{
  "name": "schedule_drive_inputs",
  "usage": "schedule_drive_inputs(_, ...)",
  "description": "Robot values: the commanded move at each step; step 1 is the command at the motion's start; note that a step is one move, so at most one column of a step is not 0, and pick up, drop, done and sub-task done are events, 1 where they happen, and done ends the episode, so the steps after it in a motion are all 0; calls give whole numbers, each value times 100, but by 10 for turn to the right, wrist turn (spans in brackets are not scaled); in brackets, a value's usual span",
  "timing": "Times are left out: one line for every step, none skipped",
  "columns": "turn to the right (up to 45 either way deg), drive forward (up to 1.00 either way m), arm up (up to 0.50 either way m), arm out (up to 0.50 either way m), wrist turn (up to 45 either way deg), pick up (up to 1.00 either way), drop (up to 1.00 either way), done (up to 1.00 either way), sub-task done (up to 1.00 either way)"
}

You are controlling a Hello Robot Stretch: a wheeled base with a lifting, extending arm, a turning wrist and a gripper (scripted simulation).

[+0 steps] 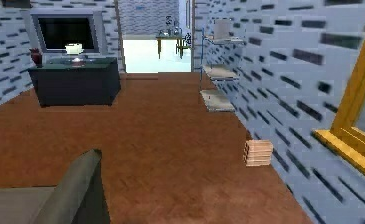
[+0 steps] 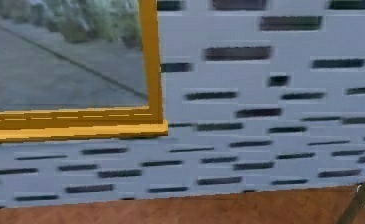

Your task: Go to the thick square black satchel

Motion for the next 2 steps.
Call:
schedule_drive_inputs(-30,0,0,0,0,0,0,0,0)
schedule_drive_inputs(450,0,0,0,0,0,0,0,0)
